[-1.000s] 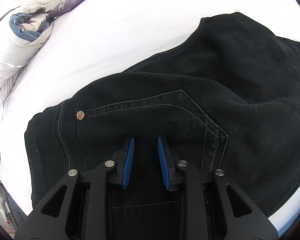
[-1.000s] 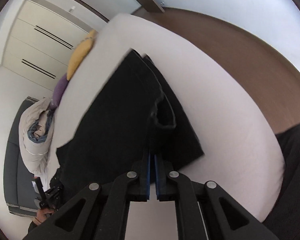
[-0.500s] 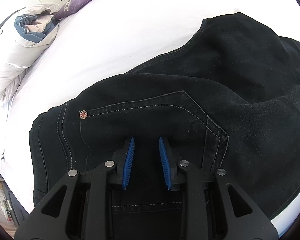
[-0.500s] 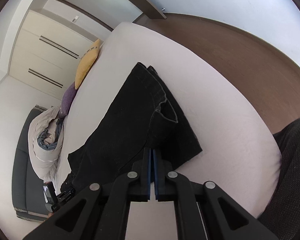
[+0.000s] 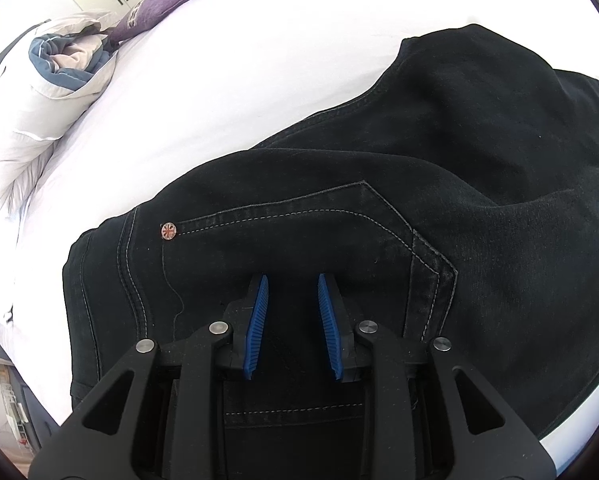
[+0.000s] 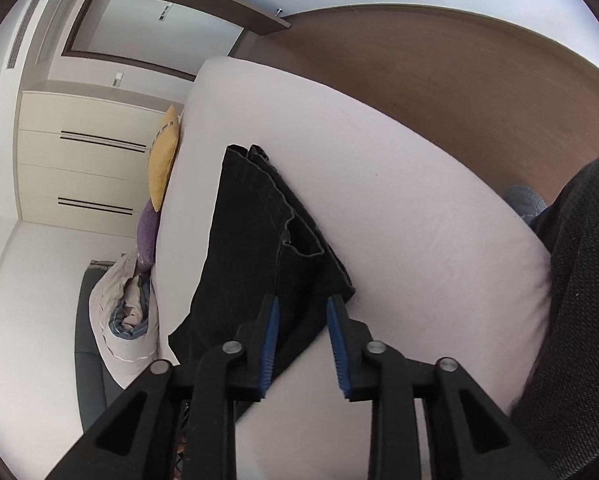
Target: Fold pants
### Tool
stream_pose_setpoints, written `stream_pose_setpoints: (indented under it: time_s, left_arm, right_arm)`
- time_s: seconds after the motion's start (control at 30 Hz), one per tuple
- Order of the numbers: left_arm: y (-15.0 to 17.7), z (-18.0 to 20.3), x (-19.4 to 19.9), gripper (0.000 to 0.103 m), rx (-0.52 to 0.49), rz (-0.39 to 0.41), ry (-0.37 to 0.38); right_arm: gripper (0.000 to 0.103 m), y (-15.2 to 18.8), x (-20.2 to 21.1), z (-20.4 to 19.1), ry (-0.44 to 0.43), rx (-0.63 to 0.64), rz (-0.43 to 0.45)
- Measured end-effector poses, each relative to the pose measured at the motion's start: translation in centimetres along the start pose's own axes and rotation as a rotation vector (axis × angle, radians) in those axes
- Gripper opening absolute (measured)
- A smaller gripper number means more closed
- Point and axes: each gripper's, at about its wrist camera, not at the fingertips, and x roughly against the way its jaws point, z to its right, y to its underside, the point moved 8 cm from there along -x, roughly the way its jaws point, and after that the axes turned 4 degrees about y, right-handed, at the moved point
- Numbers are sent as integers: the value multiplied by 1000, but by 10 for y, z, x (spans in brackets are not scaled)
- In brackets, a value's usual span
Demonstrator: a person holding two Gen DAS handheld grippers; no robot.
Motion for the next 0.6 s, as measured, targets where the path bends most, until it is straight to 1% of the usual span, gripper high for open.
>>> stream_pose_setpoints:
  time_s: [0.03, 0.13, 0.2, 0.27, 0.33, 0.4, 0.43, 0.47, 0.6]
  left_arm:
    - [0, 0, 0, 25, -2, -1, 0]
    - [-1, 0, 1, 25, -3, -4, -1]
    - [-1, 0, 1, 25, -2, -4, -2]
    - [-2, 0, 2, 25, -4, -4, -4]
    - [-2, 0, 2, 25, -4, -3, -4]
    - [-2, 0, 2, 25, -1, -3, -4]
    - [-2, 0, 2, 25, -3, -3, -5]
    - [-2, 0, 2, 25, -6, -3, -7]
    - [-2, 3, 2, 25, -29, -7, -17]
  right_arm:
    - [31, 0, -3, -3, -24, -5, -7]
    - [33, -1, -10, -5, -31, -13, -15]
    - [33, -3, -14, -7, -54, -33, -13]
    - [33, -5, -20, -10, -42, -22, -20]
    - [33, -6, -31, -7, -42, -46, -46]
    - [29, -8, -37, -6, -67, -62, -46]
    - [22, -9, -39, -9, -66, -48, -51]
    - [7, -8, -40, -11, -55, -30, -51]
    - [4, -8, -28, -19, -37, 29, -23]
